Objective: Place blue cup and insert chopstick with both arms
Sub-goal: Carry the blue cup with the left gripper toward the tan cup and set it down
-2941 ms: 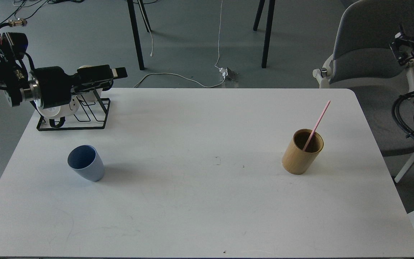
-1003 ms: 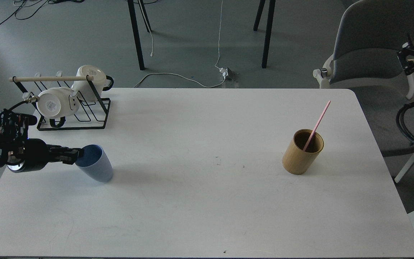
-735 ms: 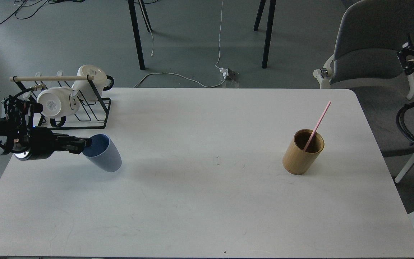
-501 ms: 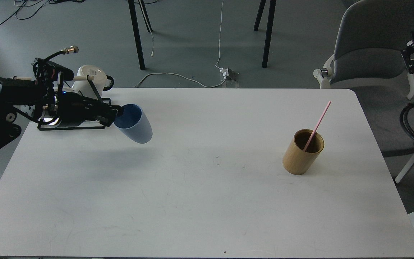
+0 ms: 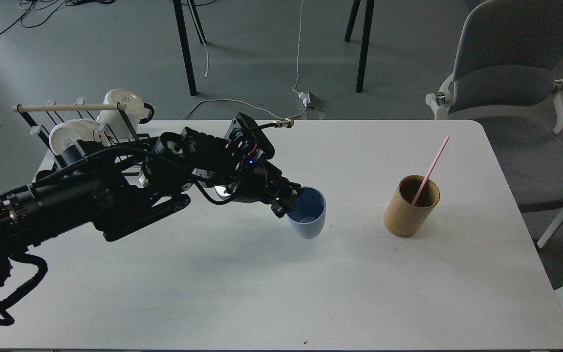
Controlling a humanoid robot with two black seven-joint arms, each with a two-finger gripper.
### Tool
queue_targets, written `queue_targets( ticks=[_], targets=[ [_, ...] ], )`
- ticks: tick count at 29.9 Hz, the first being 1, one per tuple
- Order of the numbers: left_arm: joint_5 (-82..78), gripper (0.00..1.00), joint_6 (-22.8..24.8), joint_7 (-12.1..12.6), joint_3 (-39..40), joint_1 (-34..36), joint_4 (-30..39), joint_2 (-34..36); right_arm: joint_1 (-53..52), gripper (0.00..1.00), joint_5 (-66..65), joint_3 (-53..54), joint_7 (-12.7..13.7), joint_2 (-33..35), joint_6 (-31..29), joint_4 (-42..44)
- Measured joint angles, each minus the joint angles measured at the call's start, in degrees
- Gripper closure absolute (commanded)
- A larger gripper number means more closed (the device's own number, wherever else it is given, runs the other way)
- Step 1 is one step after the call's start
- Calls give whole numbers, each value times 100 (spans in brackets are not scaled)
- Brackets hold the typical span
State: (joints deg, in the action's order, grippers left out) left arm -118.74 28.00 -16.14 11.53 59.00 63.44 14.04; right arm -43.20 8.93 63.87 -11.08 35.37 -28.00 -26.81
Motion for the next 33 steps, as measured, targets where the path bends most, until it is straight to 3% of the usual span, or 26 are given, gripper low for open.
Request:
queue_targets(
  ticks=[6,21,27,29,33],
  targets=[
    [11,94,0,1,-49,-33,-438,-223,6,1,4,72,0,-4,0,-9],
    [67,90,0,-22,-52,-140,-447,-196,45,1,4,68,0,-56,0,2],
    [93,88,0,-94,-46,-172,-447,-170,123,1,130,105,-125,-56,0,9],
    [95,81,0,-96,-46,-172,-447,-162,135,1,154,108,-137,-55,0,9],
    [101,54,0,-85,-19,-178,-453,-168,167,1,162,109,-140,-27,0,9]
  ],
)
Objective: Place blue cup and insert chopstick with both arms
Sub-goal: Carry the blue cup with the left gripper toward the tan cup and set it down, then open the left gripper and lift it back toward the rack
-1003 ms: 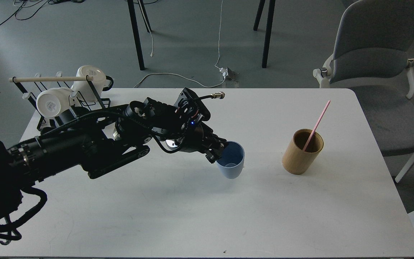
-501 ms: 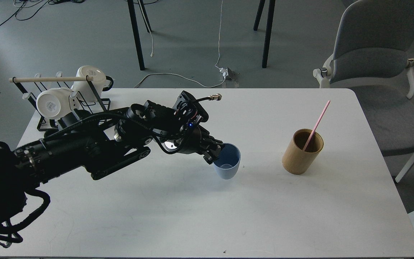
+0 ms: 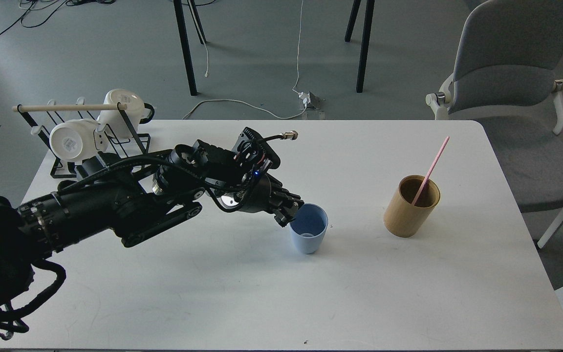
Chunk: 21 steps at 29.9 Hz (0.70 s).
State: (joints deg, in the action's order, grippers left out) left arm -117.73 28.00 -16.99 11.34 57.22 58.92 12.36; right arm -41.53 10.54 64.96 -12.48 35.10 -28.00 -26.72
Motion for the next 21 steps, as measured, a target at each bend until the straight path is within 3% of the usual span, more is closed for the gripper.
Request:
queue_targets(
  ticks=[4,7,12,16,21],
  targets=[
    [277,31,0,28,71,30,31,25,33,1,0,0,0,14,0,-4],
    [887,22,0,48,262,155,51,86,50,1,0,-27,2,33,0,-13],
    [2114,1,0,63,1153,313,32,289,97,1,-79,-329,48,268,0,-60],
    [3299,1,-1,23,2048,254,-247,344,30,1,-96,-1272,44,653,0,-121],
    [5457,1,-1,-2,2362,214,-948,221,-52,2,-185,-2178,22,1133,0,-395]
  ],
)
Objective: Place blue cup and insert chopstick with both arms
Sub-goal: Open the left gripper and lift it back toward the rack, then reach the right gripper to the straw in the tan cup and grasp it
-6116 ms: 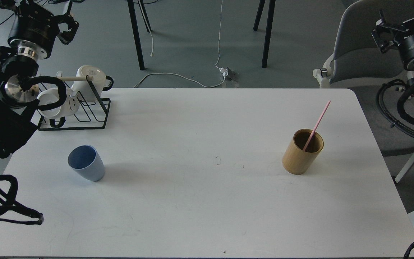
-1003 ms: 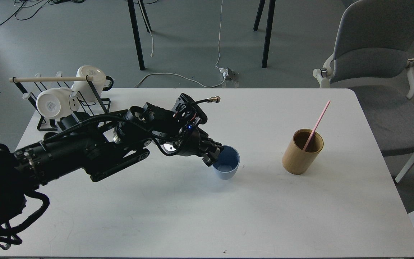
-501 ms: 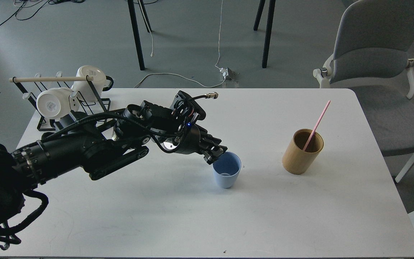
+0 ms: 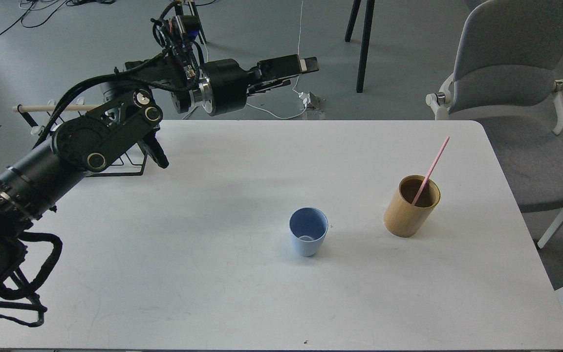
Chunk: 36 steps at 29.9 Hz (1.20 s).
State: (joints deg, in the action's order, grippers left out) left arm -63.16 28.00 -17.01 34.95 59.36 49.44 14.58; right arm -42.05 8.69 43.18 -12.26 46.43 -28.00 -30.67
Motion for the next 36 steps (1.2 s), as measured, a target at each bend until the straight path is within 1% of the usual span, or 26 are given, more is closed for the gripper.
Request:
queue_targets(
  ticks=[4,6,9,13,15,19,23,27,29,33,35,36],
  targets=[
    [2236,1,0,81,38,35,-101,-135,-6,2,-640,-272,-6,538,0,-620],
    [2986,1,-1,132,53,58,-160,-147,17,2,-1119,-301,-6,784,0,-1013],
    [3722,1,-2,208,129,69,-480,-149,52,1,-1832,-310,-6,1114,0,-1702],
    [4434,1,-4,217,458,69,-915,-139,97,2,-2686,-331,-9,1502,51,-2687],
    [4891,1,-3,234,633,47,-1090,-88,150,2,-3177,-344,-9,1668,292,-3147],
    [5749,1,-1,247,730,36,-1701,57,356,2,-4212,-390,-8,1936,1076,-4077],
    [6528,1,-1,335,743,38,-2217,230,530,3,-4916,-563,-51,2166,1640,-4674],
    [7114,1,-1,488,734,1,-2487,327,681,3,-5661,-845,-193,2189,2075,-4899],
    [7311,1,0,513,734,-14,-2558,337,725,4,-6081,-1053,-261,2103,2334,-4913],
    [7590,0,1,530,740,-42,-2643,343,750,9,-7033,-1534,-314,1584,2831,-4864],
    [7670,0,1,530,742,-54,-2726,310,749,13,-7400,-1636,-329,1279,2958,-4756],
    [7697,0,2,525,742,-65,-2773,283,749,14,-7566,-1655,-333,1092,2991,-4701]
  ],
)
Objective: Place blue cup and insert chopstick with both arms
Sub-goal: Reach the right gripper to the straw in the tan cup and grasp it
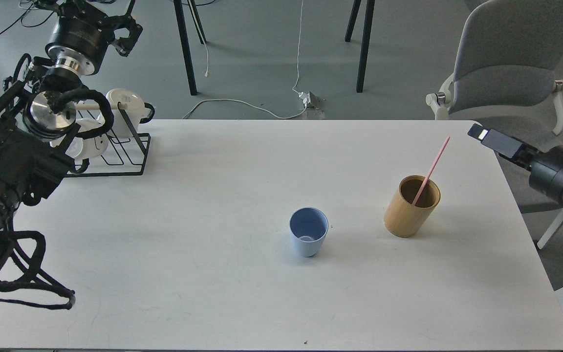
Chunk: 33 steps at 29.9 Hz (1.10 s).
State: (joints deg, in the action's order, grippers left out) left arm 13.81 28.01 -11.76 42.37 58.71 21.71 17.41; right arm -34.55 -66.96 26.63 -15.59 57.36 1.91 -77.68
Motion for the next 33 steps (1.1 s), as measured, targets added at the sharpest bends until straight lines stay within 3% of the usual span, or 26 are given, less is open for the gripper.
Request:
queue_targets(
  ticks=[5,12,28,33],
  targets=[
    [97,0,0,-105,7,-134,-69,-51,-15,25,-702,-41,59,-577,45,362],
    [143,0,0,-166,-6,-260,-79,-49,-11,33,-1239,-54,142,-1086,48,849],
    [139,0,-1,-147,-27,-259,-72,33,-135,90,-1456,-523,96,-1463,18,1081],
    [139,0,-1,-136,-27,-254,-70,58,-193,93,-1460,-524,83,-1504,15,1195]
  ],
)
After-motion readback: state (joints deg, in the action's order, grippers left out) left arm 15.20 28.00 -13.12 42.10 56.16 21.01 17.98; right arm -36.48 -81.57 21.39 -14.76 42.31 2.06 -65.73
